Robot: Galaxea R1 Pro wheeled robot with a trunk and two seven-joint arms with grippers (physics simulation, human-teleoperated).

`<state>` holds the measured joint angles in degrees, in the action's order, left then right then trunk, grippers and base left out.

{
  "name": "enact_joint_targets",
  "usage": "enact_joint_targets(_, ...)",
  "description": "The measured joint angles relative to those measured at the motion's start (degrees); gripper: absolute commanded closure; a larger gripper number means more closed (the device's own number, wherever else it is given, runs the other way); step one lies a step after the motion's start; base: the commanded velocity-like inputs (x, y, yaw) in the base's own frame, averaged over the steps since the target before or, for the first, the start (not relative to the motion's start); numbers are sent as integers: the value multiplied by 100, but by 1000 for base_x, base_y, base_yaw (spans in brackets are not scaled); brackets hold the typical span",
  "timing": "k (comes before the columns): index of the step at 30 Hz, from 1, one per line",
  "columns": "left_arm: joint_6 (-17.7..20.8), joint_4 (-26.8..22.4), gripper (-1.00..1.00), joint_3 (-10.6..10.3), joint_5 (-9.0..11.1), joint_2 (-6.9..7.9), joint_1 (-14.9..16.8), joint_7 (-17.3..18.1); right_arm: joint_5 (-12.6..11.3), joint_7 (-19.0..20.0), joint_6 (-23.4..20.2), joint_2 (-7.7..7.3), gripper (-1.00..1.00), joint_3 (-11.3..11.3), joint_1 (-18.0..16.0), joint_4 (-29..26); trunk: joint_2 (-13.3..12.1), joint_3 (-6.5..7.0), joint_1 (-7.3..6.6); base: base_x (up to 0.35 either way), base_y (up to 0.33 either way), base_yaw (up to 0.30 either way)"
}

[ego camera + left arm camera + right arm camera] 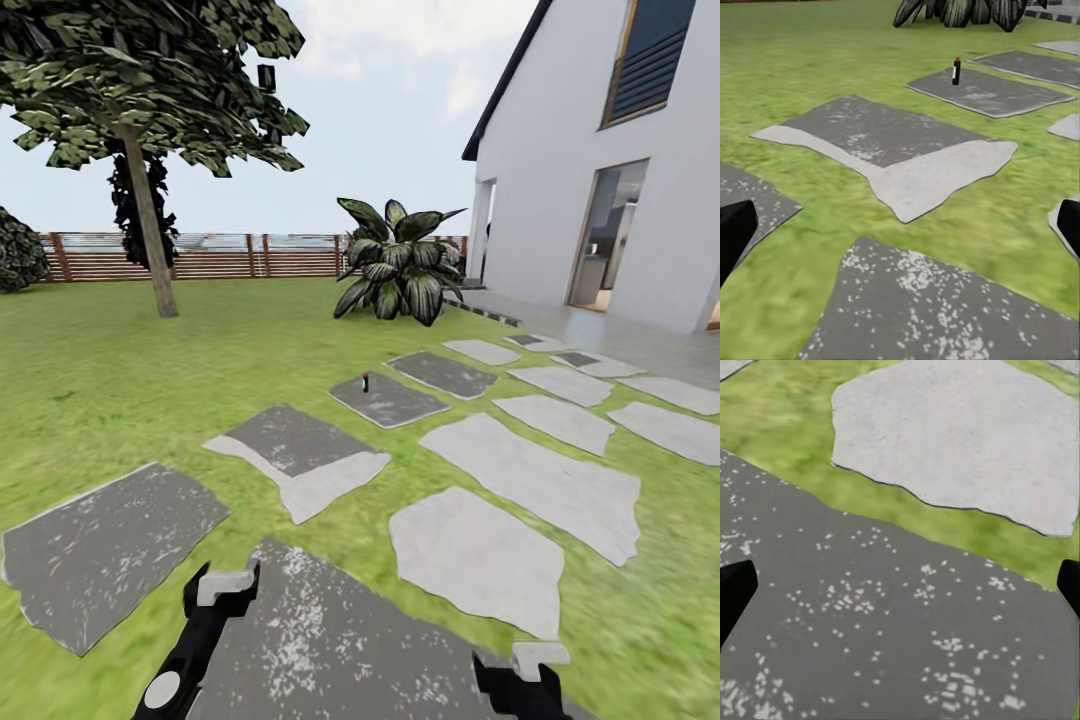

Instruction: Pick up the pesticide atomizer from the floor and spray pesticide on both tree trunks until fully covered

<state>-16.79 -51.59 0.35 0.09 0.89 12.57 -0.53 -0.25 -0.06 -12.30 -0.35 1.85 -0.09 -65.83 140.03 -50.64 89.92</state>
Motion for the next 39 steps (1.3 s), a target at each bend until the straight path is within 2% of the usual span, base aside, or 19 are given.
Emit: enact_joint_targets(39, 0, 0, -100, 0, 0, -1, 0, 0, -1, -1, 0, 0, -100, 0, 0, 0, 0, 0, 0, 335, 0, 0)
